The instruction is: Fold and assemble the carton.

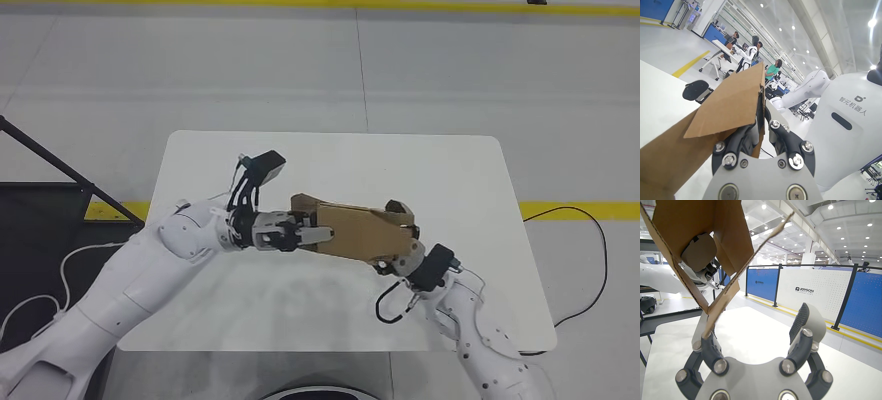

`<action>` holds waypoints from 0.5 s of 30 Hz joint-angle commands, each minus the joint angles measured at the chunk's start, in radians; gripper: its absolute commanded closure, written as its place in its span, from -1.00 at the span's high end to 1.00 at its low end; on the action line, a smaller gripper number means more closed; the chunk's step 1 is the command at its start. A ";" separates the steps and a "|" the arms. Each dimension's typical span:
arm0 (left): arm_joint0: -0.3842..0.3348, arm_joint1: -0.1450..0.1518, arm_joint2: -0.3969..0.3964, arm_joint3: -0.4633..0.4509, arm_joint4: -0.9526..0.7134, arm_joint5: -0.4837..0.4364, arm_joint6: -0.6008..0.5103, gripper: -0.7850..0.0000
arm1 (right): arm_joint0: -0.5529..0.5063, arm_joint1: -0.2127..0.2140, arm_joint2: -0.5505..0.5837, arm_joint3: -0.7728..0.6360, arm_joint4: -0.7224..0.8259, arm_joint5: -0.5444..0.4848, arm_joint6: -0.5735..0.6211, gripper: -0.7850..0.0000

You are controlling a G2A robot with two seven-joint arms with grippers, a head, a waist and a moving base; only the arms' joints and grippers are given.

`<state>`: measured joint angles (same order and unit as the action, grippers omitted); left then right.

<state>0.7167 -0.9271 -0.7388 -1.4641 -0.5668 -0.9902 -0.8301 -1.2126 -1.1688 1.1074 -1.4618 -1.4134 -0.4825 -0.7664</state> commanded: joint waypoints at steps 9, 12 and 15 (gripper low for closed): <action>-0.033 0.013 0.052 0.006 -0.022 0.013 -0.013 -1.00 | -0.004 -0.005 0.005 -0.004 0.002 0.017 -0.011 1.00; -0.041 0.017 0.067 0.004 -0.028 0.016 -0.016 -1.00 | -0.006 -0.005 0.009 -0.010 -0.001 0.019 -0.016 1.00; -0.051 0.021 0.085 0.004 -0.032 0.025 -0.025 -1.00 | -0.009 -0.005 0.013 -0.015 -0.003 0.027 -0.025 1.00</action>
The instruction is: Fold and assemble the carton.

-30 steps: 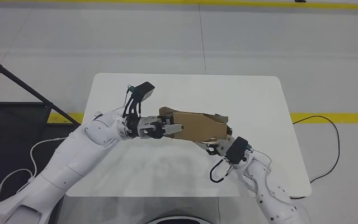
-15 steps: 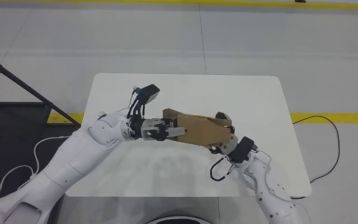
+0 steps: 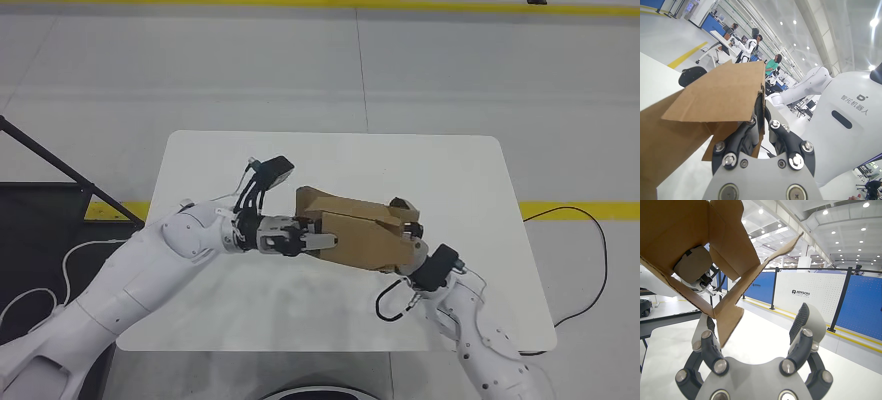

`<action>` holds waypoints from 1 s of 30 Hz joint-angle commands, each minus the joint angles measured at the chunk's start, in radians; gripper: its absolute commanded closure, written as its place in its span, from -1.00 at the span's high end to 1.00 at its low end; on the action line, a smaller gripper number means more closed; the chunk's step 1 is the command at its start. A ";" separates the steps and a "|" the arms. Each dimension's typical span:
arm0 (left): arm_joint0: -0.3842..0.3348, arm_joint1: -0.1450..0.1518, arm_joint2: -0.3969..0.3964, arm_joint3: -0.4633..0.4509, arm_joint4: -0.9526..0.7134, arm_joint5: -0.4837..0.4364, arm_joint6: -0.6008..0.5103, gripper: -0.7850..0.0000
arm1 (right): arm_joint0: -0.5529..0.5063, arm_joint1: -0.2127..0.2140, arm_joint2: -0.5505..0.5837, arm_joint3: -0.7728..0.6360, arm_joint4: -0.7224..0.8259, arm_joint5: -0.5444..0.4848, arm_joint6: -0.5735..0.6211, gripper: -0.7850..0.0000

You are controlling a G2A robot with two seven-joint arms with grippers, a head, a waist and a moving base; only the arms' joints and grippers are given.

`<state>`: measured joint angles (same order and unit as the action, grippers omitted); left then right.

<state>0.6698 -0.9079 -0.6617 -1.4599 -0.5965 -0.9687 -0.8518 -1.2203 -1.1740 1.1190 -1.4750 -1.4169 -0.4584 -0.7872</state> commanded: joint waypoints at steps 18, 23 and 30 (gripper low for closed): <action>-0.065 0.014 0.104 0.014 -0.037 0.035 -0.035 -1.00 | -0.011 -0.006 0.015 -0.018 -0.006 0.021 -0.033 1.00; -0.077 0.015 0.122 0.018 -0.041 0.034 -0.034 -1.00 | -0.013 -0.007 0.017 -0.021 -0.007 0.018 -0.038 1.00; -0.091 0.016 0.144 0.025 -0.046 0.030 -0.030 -1.00 | -0.011 -0.009 0.016 -0.022 -0.011 0.010 -0.035 1.00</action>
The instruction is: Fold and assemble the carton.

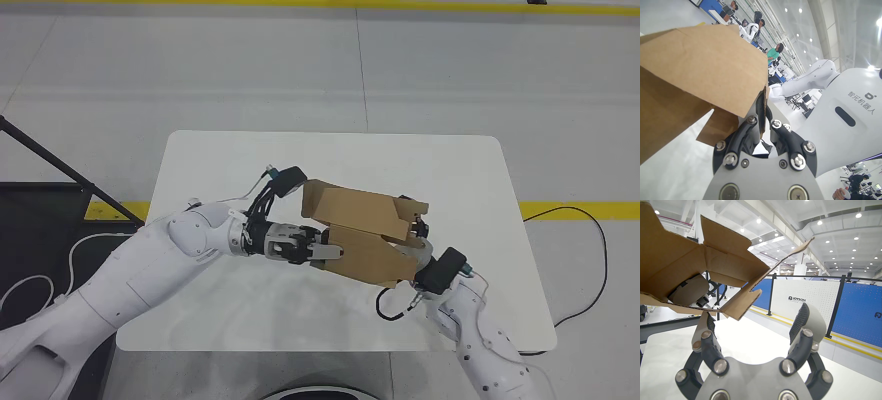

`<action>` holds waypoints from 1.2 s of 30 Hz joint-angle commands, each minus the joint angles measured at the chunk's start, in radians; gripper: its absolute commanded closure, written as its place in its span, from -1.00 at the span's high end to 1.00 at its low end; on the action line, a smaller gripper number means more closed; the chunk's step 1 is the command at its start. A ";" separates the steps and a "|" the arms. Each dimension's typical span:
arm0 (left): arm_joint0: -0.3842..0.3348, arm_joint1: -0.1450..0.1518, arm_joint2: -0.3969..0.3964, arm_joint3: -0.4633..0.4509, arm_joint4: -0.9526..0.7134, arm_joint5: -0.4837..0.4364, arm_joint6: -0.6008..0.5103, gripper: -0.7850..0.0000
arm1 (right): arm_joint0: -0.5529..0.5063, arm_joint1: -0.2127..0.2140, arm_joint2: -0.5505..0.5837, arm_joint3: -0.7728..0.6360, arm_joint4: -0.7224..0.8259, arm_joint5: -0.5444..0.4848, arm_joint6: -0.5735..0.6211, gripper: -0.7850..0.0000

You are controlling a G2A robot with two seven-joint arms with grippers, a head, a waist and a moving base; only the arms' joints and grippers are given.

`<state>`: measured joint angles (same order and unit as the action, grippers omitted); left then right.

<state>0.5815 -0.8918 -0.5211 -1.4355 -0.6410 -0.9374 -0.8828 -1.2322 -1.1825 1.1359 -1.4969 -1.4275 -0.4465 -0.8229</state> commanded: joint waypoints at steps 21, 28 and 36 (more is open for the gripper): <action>-0.020 0.008 0.022 0.043 -0.004 -0.057 0.057 -1.00 | -0.008 0.002 0.021 0.000 -0.011 -0.062 0.003 1.00; -0.002 0.036 -0.022 0.053 -0.024 -0.075 0.075 -1.00 | -0.023 0.009 0.043 -0.001 -0.022 -0.096 -0.011 1.00; 0.049 0.070 -0.076 0.026 -0.040 -0.075 0.075 -1.00 | -0.052 0.022 0.080 -0.033 -0.077 -0.116 -0.044 1.00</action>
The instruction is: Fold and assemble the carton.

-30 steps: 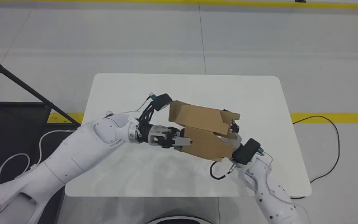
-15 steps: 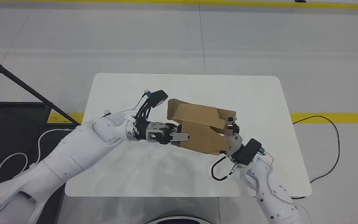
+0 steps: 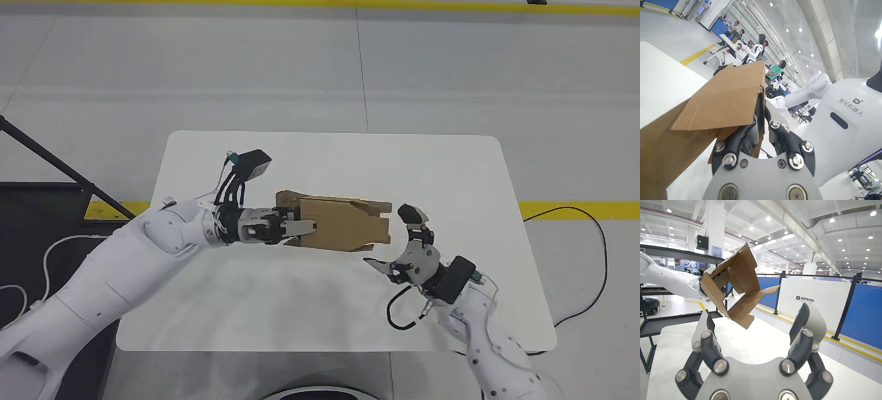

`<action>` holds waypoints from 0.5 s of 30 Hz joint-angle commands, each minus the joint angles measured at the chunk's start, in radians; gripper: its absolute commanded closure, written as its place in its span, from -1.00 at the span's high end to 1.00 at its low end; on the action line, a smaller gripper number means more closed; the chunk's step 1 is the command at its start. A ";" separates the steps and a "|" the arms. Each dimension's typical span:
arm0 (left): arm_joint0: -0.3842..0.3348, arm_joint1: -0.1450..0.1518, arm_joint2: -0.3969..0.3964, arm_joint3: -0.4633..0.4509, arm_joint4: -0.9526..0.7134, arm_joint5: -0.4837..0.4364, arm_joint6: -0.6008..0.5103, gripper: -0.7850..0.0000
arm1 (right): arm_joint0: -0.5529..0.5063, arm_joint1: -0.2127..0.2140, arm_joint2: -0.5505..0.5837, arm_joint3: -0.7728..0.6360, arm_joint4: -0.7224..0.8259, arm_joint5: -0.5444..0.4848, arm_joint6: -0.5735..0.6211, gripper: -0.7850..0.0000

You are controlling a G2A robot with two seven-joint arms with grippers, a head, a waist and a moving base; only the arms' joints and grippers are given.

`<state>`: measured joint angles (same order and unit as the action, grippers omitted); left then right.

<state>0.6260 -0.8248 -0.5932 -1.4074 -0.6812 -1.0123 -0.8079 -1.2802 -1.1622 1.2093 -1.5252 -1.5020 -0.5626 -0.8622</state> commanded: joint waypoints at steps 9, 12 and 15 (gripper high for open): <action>0.036 0.014 -0.038 -0.045 -0.055 0.000 0.000 -1.00 | -0.044 0.010 0.044 -0.046 0.013 -0.001 -0.025 1.00; 0.051 0.009 -0.058 -0.050 -0.068 0.000 0.000 -1.00 | -0.045 0.010 0.047 -0.044 0.033 -0.009 -0.023 1.00; 0.054 0.007 -0.062 -0.046 -0.071 0.000 0.000 -1.00 | -0.046 0.010 0.047 -0.041 0.047 -0.009 -0.022 1.00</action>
<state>0.6805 -0.8177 -0.6560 -1.4539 -0.7522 -1.0123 -0.8080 -1.3257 -1.1524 1.2565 -1.5669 -1.4599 -0.5719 -0.8833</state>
